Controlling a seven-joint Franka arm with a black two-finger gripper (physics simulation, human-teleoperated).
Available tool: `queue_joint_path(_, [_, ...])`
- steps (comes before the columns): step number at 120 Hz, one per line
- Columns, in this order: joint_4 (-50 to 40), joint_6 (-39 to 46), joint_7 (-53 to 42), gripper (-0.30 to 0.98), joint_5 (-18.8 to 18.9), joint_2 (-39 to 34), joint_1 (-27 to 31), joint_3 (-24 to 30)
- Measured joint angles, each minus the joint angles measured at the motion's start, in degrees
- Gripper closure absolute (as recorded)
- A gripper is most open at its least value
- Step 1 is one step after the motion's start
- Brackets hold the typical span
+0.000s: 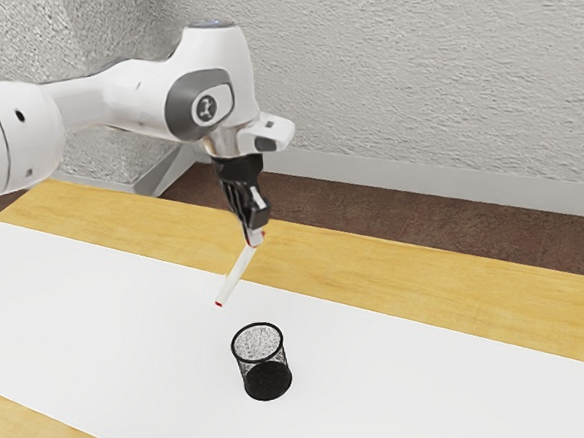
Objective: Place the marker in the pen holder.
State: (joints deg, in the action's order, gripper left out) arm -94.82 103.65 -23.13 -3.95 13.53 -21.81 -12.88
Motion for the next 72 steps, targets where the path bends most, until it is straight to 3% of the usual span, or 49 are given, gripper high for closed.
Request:
queue_joint_path(21, [-2.0, -3.3, 2.9, 0.74, -0.8, -0.6, -4.5, 0.2])
queue_joint_path(44, [-8.3, -4.5, 5.4, 0.73, -1.9, -4.1, -2.4, 0.2])
queue_joint_path(56, [-11.1, -4.9, 6.3, 0.62, -2.6, -4.2, -1.5, 1.2])
queue_joint_path(72, [-7.9, -5.8, 7.5, 0.34, -2.9, -7.5, 0.3, 2.5])
